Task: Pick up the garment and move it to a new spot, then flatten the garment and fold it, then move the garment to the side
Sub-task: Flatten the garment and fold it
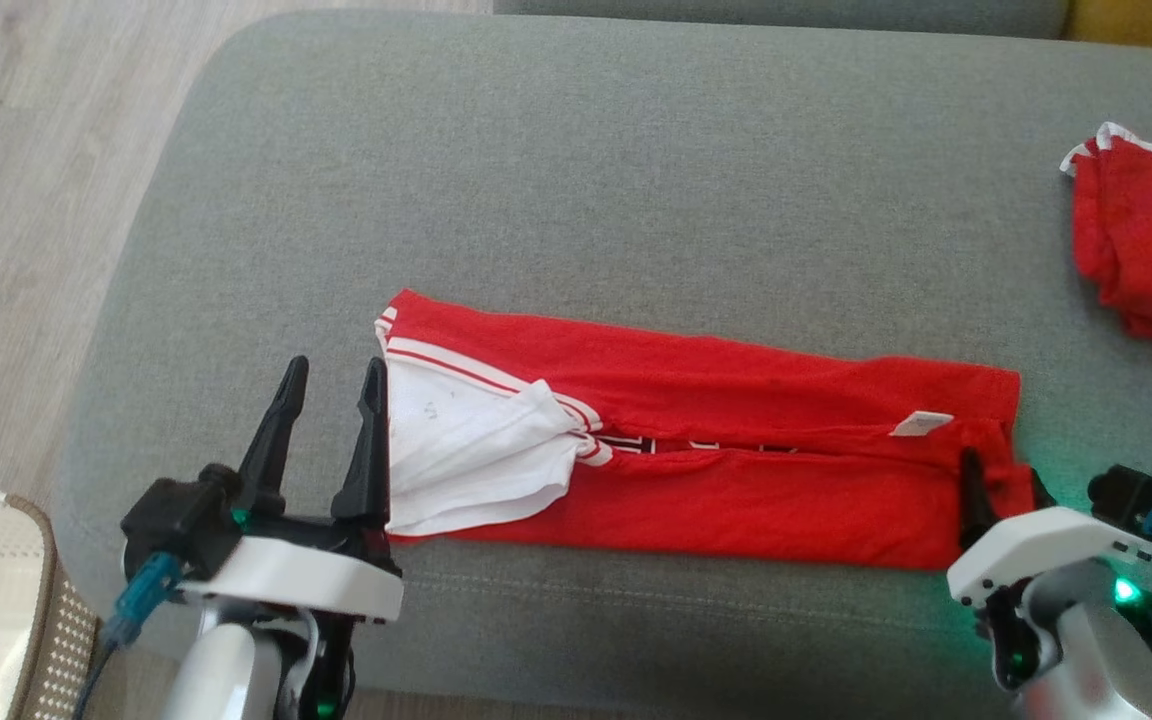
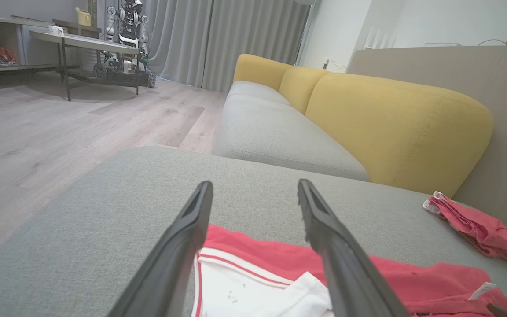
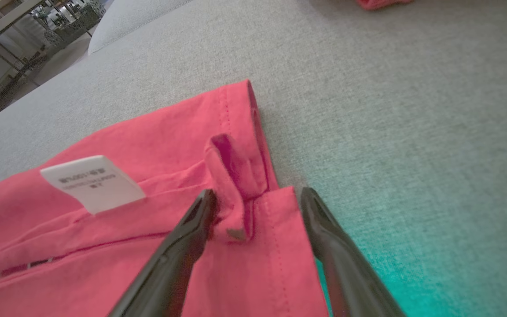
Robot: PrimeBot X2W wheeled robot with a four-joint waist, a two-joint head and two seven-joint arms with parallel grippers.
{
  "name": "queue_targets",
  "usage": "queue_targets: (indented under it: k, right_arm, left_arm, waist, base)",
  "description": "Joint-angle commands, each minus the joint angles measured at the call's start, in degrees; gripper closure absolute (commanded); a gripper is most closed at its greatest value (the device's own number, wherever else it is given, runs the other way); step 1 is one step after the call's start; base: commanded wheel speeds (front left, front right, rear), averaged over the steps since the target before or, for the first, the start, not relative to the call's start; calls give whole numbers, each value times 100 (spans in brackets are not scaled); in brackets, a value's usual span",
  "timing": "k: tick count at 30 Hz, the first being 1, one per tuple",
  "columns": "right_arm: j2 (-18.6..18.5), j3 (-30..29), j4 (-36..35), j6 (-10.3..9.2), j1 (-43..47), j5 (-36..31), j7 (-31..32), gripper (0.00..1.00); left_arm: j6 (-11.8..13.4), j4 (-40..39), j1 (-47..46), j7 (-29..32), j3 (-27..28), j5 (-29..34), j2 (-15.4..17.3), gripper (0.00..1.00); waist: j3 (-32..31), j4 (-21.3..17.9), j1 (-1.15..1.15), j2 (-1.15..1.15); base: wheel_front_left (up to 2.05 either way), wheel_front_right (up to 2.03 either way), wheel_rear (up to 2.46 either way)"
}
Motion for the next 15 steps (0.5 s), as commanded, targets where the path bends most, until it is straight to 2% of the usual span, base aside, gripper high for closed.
queue_targets:
  k: [1, 9, 10, 11, 12, 15]
  right_arm:
    - [13, 196, 30, -1, -197, 96, -29, 0]
    - [13, 745, 513, -1, -365, 473, -14, 0]
    - [13, 880, 534, -1, -378, 558, 15, 28]
    - [13, 987, 550, -1, -385, 629, 25, 76]
    - [13, 1073, 560, -1, -389, 676, 20, 100]
    - [13, 1162, 574, -1, -410, 699, -81, 100]
  left_arm:
    - [30, -158, -241, -70, 189, -52, 5, 0]
    - [42, -188, -273, -70, 156, -46, 5, 0]
    - [41, -189, -284, -70, 161, -42, 5, 0]
    - [41, -189, -292, -70, 170, -39, 5, 0]
    - [42, -189, -298, -70, 181, -37, 5, 0]
    - [42, -189, -302, -70, 215, -31, 5, 0]
  waist:
    - [-17, -17, 0, 0]
    - [14, -44, 0, 0]
    - [23, -42, 0, 0]
    - [30, -41, 0, 0]
    - [34, -41, 0, 0]
    - [34, -42, 0, 0]
  base:
    - [0, 0, 0]
    - [0, 0, 0]
    - [0, 0, 0]
    - [0, 0, 0]
    - [0, 0, 0]
    - [0, 0, 0]
